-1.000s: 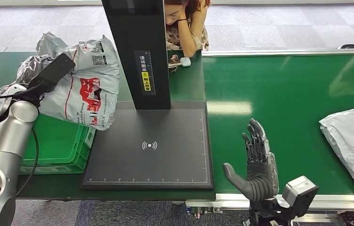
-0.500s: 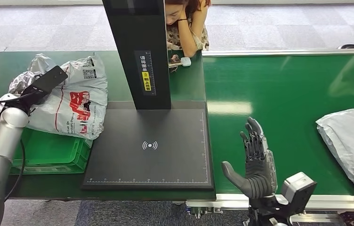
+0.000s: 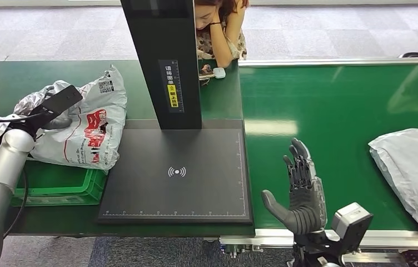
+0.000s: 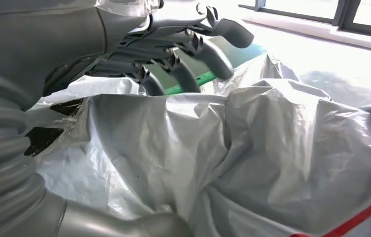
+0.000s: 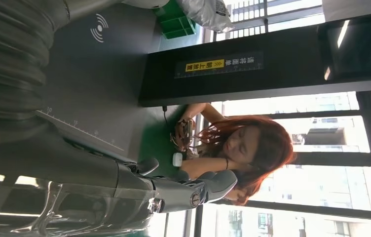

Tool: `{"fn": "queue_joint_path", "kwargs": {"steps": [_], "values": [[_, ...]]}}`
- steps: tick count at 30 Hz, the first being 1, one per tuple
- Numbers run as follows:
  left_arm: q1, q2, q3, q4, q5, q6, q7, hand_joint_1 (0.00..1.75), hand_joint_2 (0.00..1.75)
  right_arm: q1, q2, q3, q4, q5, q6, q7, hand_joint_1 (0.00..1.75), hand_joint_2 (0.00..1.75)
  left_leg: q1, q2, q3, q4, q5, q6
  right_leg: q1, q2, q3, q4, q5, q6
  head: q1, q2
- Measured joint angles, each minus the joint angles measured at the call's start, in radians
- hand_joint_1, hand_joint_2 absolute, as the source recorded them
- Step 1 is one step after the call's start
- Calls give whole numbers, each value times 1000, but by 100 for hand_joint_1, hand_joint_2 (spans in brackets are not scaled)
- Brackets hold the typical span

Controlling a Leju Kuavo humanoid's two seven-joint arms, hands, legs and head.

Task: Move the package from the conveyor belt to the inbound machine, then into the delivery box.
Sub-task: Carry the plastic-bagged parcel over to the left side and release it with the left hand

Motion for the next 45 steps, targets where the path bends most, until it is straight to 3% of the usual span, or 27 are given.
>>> {"fn": "queue_joint_path", "kwargs": {"steps": [15,23,28,33,36,41,45], "values": [[31,-4,-27,-24,-52,-21,23,0,175,5,0,0,-1,1,0,5,0,175,0,0,0,0,0,0,0,0,0,0,0,0,0,0],[22,-8,-86,46,-145,1,42,0,175,11,0,-2,-9,3,2,10,0,175,0,0,0,0,0,0,0,0,0,0,0,0,0,0],[21,2,-122,94,-192,65,41,0,175,10,0,-2,-7,3,1,4,0,175,0,0,0,0,0,0,0,0,0,0,0,0,0,0],[33,6,-119,89,-171,212,27,0,175,4,0,-2,-6,2,-4,3,0,175,1,0,0,0,0,0,0,0,0,0,0,0,0,0],[77,13,-83,-4,-106,309,-1,0,175,4,-1,-2,-6,2,-13,4,0,175,1,1,0,0,0,0,0,0,0,0,0,0,0,0],[207,17,42,-300,48,425,-80,0,175,6,-1,-1,-5,2,-26,4,0,175,0,1,-1,0,-1,0,0,1,-1,0,-1,0,0,0],[359,-8,140,-594,176,518,-212,0,175,11,-1,-1,0,0,-50,-2,0,175,0,2,0,0,-3,0,0,2,-1,-1,-2,0,0,0]]}}
